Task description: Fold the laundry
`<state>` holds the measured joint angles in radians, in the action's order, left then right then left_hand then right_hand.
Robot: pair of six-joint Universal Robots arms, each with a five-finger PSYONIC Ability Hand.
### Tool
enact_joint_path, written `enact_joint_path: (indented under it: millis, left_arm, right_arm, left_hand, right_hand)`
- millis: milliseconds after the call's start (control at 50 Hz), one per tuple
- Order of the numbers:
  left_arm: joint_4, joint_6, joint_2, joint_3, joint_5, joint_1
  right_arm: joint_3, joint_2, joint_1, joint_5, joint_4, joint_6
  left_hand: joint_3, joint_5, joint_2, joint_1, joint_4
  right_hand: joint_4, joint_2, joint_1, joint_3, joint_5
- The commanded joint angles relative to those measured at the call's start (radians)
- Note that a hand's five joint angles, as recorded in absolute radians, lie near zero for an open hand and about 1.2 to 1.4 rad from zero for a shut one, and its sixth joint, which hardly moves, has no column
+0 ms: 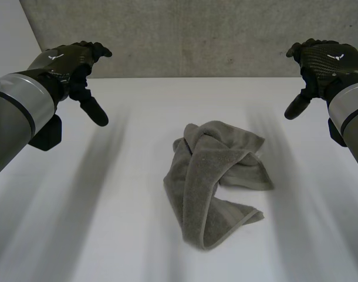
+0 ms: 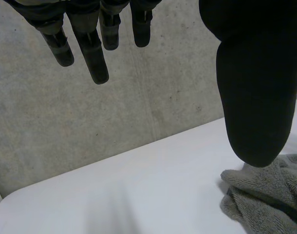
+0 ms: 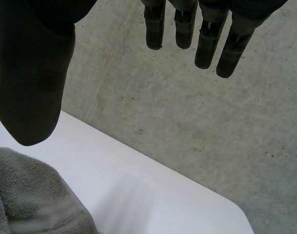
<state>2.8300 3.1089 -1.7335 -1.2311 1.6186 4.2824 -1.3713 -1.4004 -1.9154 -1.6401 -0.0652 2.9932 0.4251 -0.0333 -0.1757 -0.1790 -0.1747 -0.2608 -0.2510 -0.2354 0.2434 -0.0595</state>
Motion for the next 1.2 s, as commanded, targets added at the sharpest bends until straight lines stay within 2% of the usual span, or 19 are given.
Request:
enact_joint_path:
  millis: [20,100,160,240,340,480,560,720,900,940,980,1000,1020,1040,1060,1080,1100,1120,1200]
  left_arm:
    - [0.003,-0.006,0.006,-0.010,-0.003,-0.003]
    - [0.008,-0.010,0.005,-0.028,-0.005,-0.036]
    - [0.008,-0.013,0.003,-0.039,-0.006,-0.059]
    - [0.028,-0.062,-0.021,-0.076,-0.008,-0.130]
    - [0.069,-0.133,-0.101,-0.105,-0.008,-0.185]
    - [0.112,-0.168,-0.254,-0.125,0.001,-0.242]
    - [0.129,-0.207,-0.321,-0.136,0.021,-0.253]
    - [0.192,-0.331,-0.463,-0.137,0.029,-0.265]
    - [0.238,-0.340,-0.538,-0.123,0.032,-0.297]
    - [0.250,-0.340,-0.544,-0.122,0.033,-0.303]
    - [0.282,-0.340,-0.551,-0.122,0.035,-0.312]
    - [0.282,-0.340,-0.551,-0.122,0.035,-0.312]
    - [0.299,-0.342,-0.551,-0.120,0.037,-0.312]
    - [0.299,-0.342,-0.551,-0.120,0.037,-0.312]
    - [0.321,-0.342,-0.549,-0.120,0.041,-0.314]
    - [0.341,-0.340,-0.543,-0.116,0.052,-0.314]
    - [0.341,-0.340,-0.543,-0.116,0.052,-0.314]
    - [0.361,-0.334,-0.538,-0.105,0.072,-0.315]
    - [0.376,-0.328,-0.518,-0.059,0.122,-0.316]
  right_arm:
    - [0.006,0.015,0.007,0.057,-0.001,-0.019]
    - [0.014,0.021,0.009,0.111,-0.001,-0.056]
    - [0.021,0.052,0.015,0.175,-0.005,-0.157]
    - [0.015,0.089,0.044,0.239,-0.042,-0.334]
    - [0.021,0.147,0.065,0.289,-0.068,-0.390]
    - [0.021,0.253,0.090,0.440,-0.070,-0.384]
    - [0.023,0.305,0.102,0.476,-0.070,-0.372]
    - [0.043,0.429,0.105,0.482,-0.064,-0.269]
    - [0.043,0.508,0.092,0.468,0.051,-0.070]
    - [0.043,0.511,0.092,0.451,0.073,-0.048]
    - [0.043,0.511,0.090,0.433,0.090,-0.033]
    - [0.046,0.506,0.085,0.416,0.103,-0.020]
    - [0.046,0.497,0.082,0.402,0.111,-0.014]
    - [0.046,0.497,0.082,0.402,0.111,-0.014]
    - [0.050,0.483,0.078,0.398,0.114,-0.010]
    - [0.052,0.459,0.075,0.398,0.116,-0.004]
    - [0.052,0.459,0.075,0.398,0.116,-0.003]
    - [0.052,0.427,0.072,0.398,0.119,0.003]
    - [0.052,0.356,0.070,0.398,0.137,0.021]
  left_hand:
    - [-0.241,0.024,-0.008,-0.005,-0.009]
    - [-0.241,0.024,-0.008,-0.005,-0.009]
    - [-0.241,0.024,-0.008,-0.005,-0.009]
    - [-0.241,0.024,-0.008,-0.005,-0.009]
    - [-0.232,0.015,-0.017,-0.014,-0.018]
    - [-0.229,0.012,-0.020,-0.017,-0.021]
    - [-0.229,0.012,-0.020,-0.017,-0.021]
    - [-0.220,0.003,-0.029,-0.026,-0.030]
    - [-0.179,-0.038,-0.070,-0.067,-0.071]
    - [-0.138,-0.079,-0.111,-0.108,-0.112]
    - [0.063,-0.280,-0.312,-0.309,-0.313]
    - [0.064,-0.282,-0.314,-0.310,-0.315]
    - [0.210,-0.427,-0.459,-0.456,-0.460]
    - [0.211,-0.428,-0.461,-0.457,-0.462]
    - [0.447,-0.664,-0.696,-0.693,-0.697]
    - [0.792,-1.009,-1.041,-1.038,-1.042]
    - [0.795,-1.013,-1.045,-1.041,-1.046]
    - [0.969,-1.187,-1.219,-1.215,-1.220]
    - [0.971,-1.188,-1.221,-1.217,-1.222]
  right_hand:
    - [0.086,0.076,0.061,-0.069,0.060]
    - [0.086,0.076,0.061,-0.069,0.060]
    - [0.086,0.076,0.061,-0.069,0.060]
    - [0.086,0.076,0.061,-0.069,0.060]
    - [0.086,0.076,0.061,-0.069,0.060]
    - [0.086,0.076,0.061,-0.069,0.060]
    - [0.086,0.076,0.061,-0.069,0.060]
    - [0.020,0.010,-0.005,-0.003,-0.007]
    - [-0.437,-0.447,-0.462,0.454,-0.463]
    - [-0.538,-0.547,-0.563,0.555,-0.564]
    - [-0.664,-0.674,-0.689,0.681,-0.691]
    - [-0.853,-0.863,-0.878,0.870,-0.880]
    - [-1.035,-1.045,-1.060,1.052,-1.062]
    - [-1.037,-1.047,-1.062,1.054,-1.063]
    - [-1.134,-1.144,-1.160,1.152,-1.161]
    - [-1.135,-1.145,-1.161,1.153,-1.162]
    - [-1.135,-1.145,-1.161,1.153,-1.162]
    - [-1.135,-1.145,-1.161,1.153,-1.162]
    - [-1.135,-1.145,-1.161,1.153,-1.162]
